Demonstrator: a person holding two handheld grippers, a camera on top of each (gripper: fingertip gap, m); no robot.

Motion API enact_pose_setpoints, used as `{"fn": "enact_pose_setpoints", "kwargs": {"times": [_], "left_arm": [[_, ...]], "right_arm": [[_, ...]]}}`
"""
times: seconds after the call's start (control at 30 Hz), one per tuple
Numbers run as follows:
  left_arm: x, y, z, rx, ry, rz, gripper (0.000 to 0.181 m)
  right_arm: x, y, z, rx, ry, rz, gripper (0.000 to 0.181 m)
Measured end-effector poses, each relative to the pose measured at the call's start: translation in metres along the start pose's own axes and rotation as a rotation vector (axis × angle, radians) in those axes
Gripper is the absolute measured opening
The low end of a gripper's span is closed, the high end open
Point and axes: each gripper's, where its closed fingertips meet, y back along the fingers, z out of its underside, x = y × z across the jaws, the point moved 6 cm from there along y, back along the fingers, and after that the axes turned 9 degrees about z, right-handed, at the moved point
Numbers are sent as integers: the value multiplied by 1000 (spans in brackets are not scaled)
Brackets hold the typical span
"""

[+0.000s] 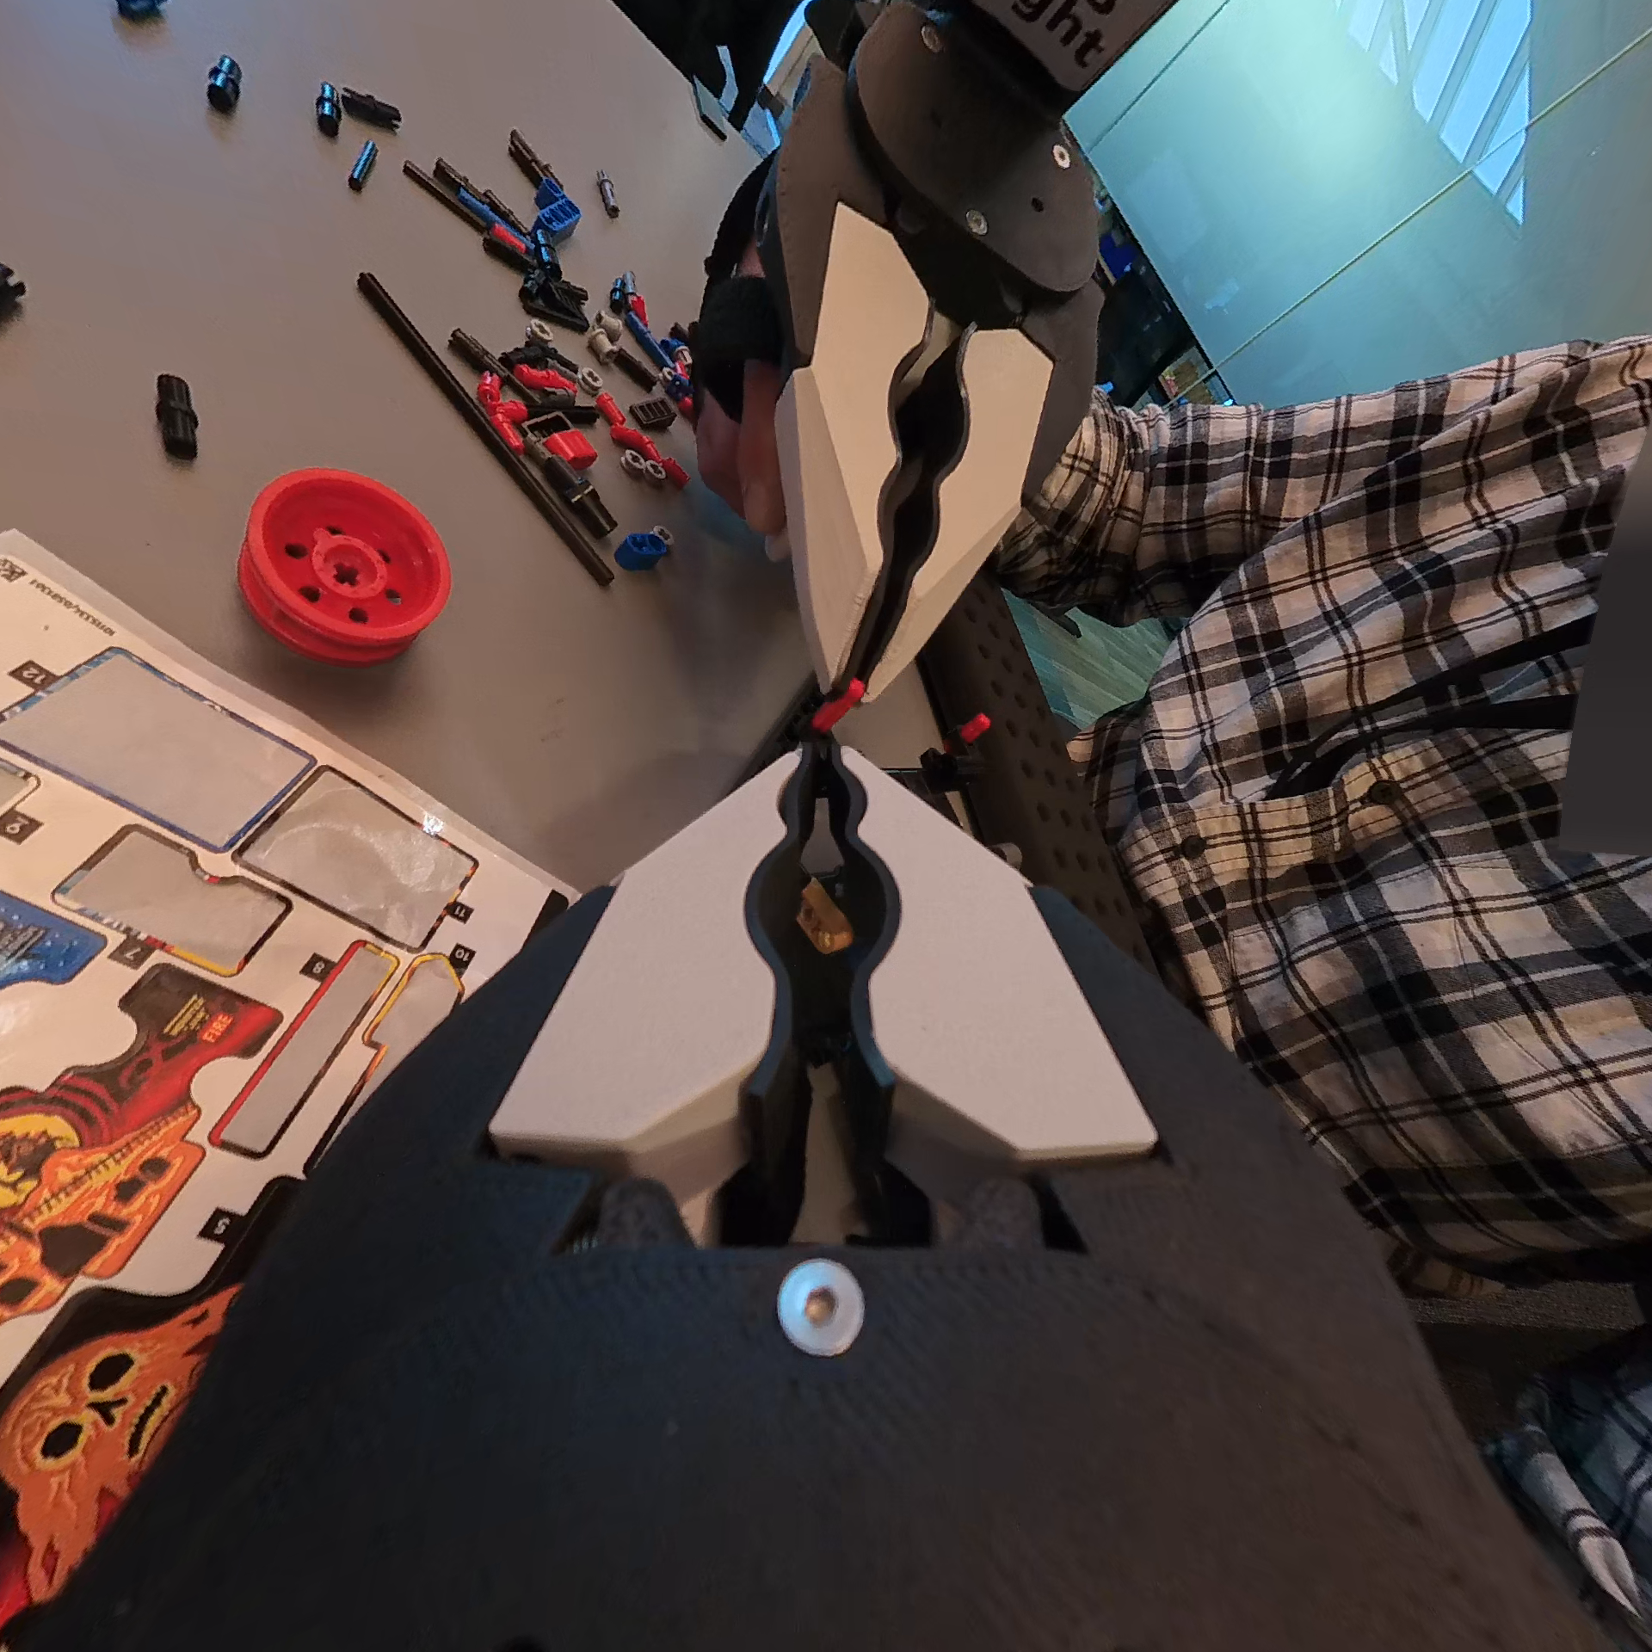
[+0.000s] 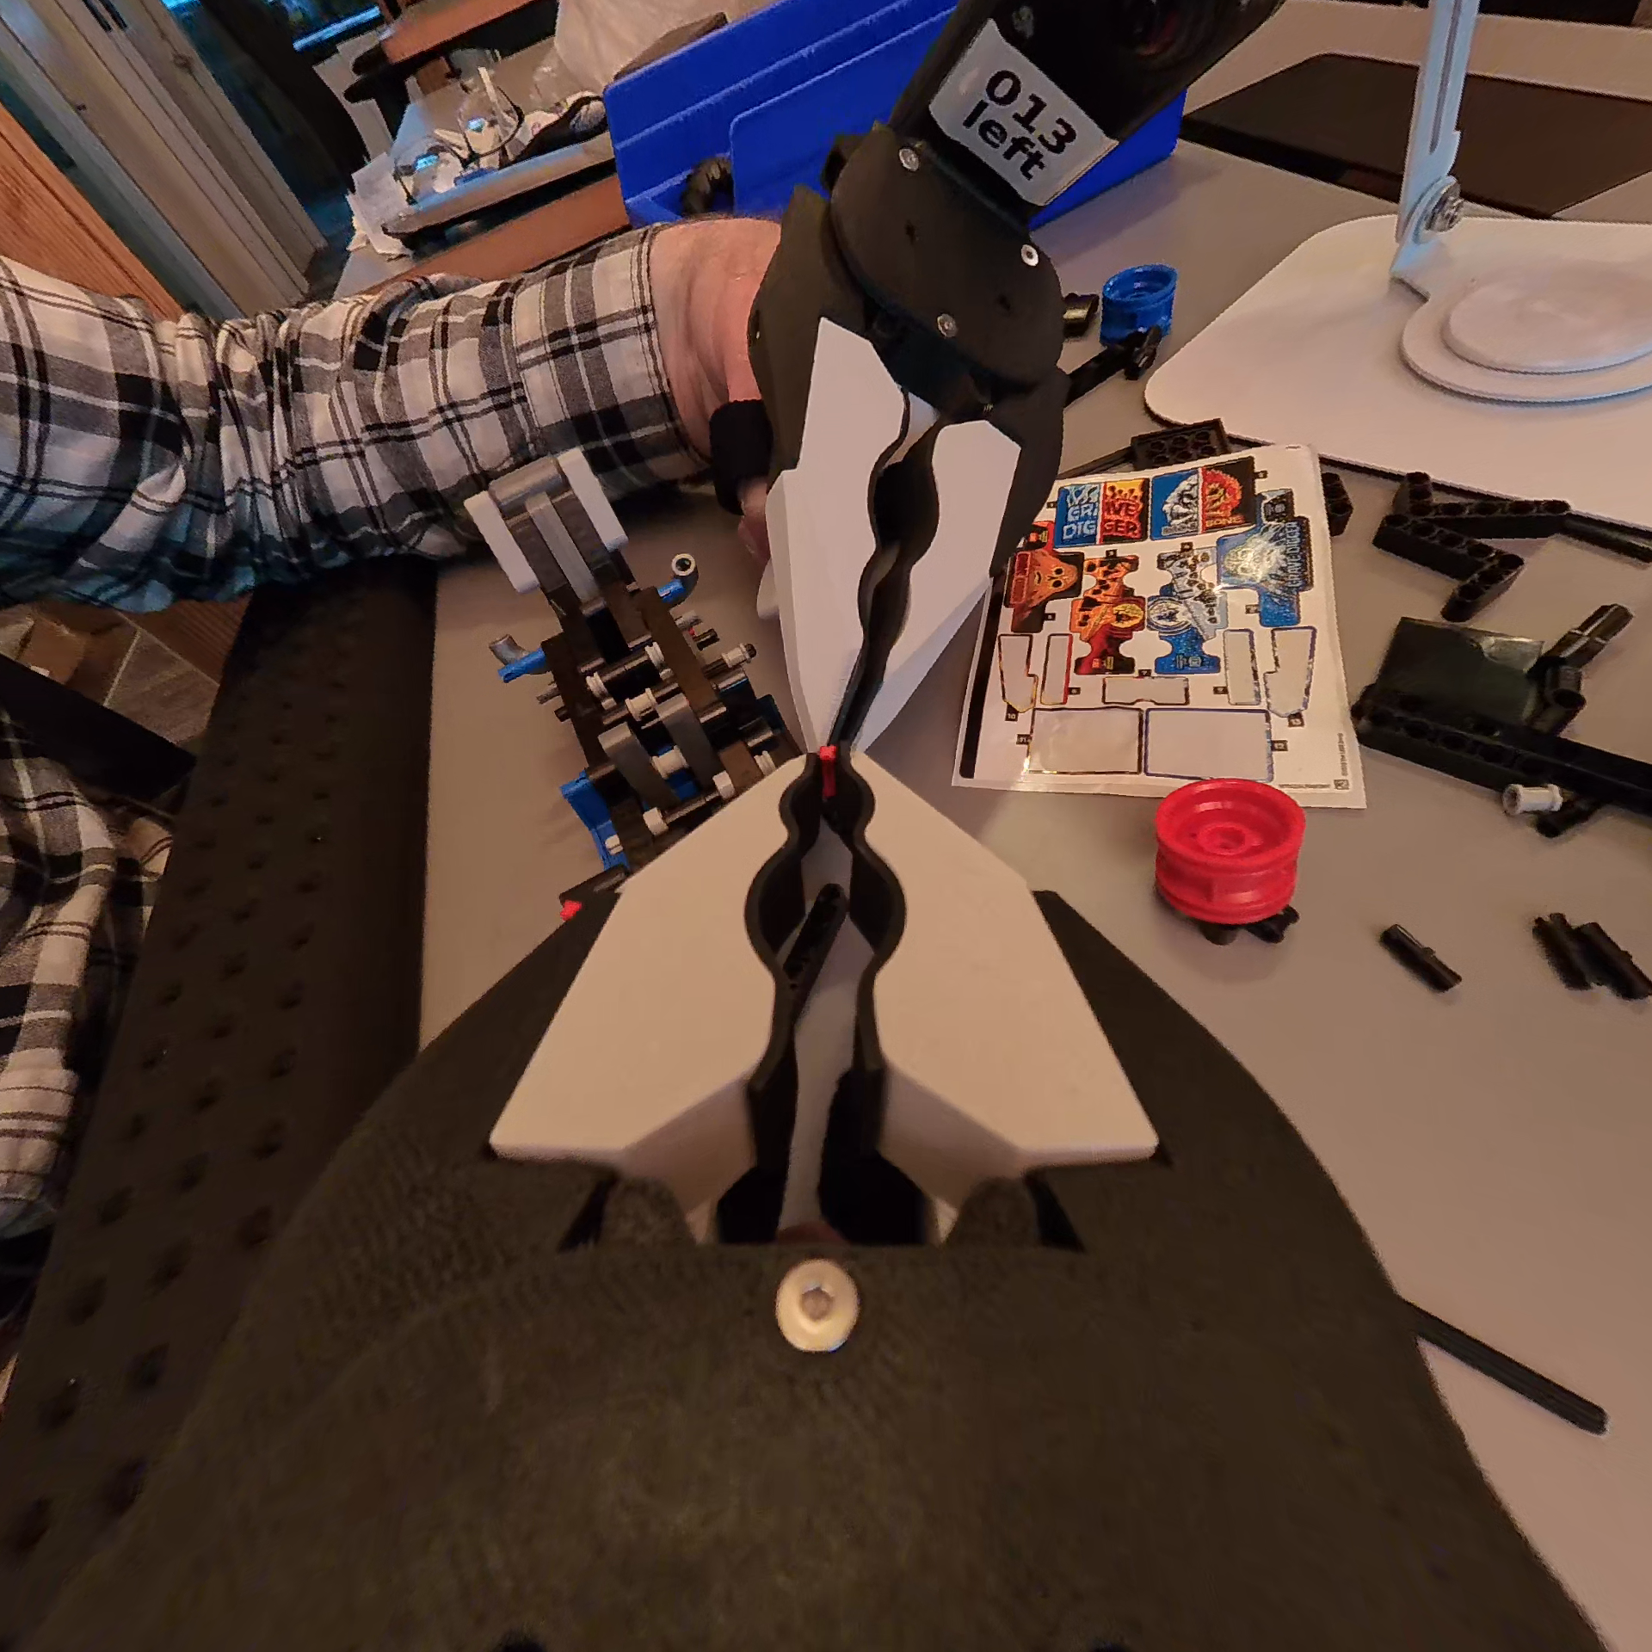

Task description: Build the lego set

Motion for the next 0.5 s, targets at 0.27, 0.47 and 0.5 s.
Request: {"fn": "enact_pose_setpoints", "kwargs": {"times": [0.27, 0.47, 0.5], "left_arm": [[-2, 0, 1, -7, 2, -23, 0], [4, -3, 1, -24, -22, -2, 4], [5, -4, 1, -28, -27, 5, 6]], "right_arm": [[-1, -1, 2, -28, -13, 43, 0], [-5, -1, 6, -42, -4, 39, 0], [-6, 0, 5, -37, 2, 36, 0]]}}
